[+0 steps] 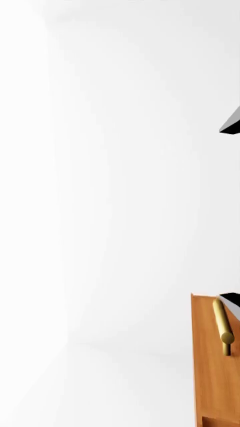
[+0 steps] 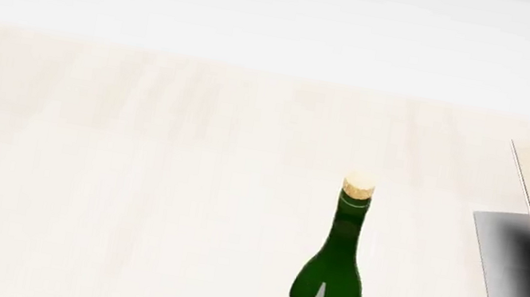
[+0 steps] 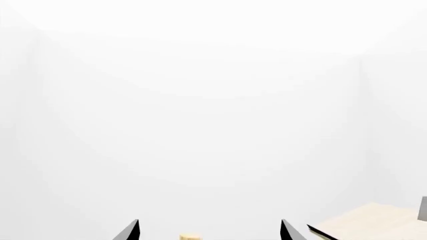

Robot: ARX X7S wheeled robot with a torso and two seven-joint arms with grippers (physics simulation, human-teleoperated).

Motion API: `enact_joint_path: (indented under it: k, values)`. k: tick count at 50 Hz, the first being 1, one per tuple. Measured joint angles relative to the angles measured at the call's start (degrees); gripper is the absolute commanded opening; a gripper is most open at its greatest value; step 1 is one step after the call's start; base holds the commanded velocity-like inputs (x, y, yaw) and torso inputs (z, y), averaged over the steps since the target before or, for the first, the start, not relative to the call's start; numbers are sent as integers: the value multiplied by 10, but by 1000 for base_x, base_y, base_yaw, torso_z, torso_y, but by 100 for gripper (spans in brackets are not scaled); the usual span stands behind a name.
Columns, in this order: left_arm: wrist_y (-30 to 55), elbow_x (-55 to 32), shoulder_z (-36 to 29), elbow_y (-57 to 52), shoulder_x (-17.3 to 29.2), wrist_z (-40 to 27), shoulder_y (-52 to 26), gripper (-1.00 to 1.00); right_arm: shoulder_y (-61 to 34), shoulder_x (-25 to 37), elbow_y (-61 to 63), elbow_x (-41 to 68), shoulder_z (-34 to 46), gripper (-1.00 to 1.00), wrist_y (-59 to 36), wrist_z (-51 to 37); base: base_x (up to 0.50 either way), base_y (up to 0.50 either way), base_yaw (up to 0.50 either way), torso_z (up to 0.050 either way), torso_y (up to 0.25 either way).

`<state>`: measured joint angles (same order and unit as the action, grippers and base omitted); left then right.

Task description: Put the wine bottle on the wine rack.

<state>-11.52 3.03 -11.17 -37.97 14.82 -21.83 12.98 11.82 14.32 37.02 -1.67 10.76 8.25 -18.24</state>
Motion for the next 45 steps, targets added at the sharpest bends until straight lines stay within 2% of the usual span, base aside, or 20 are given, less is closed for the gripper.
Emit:
enact_joint_path:
  k: [45]
  values:
    - [12, -2, -9, 0, 10, -13, -5, 100, -3, 14, 0, 2, 12, 100, -7, -9, 0, -172, 0, 0, 0]
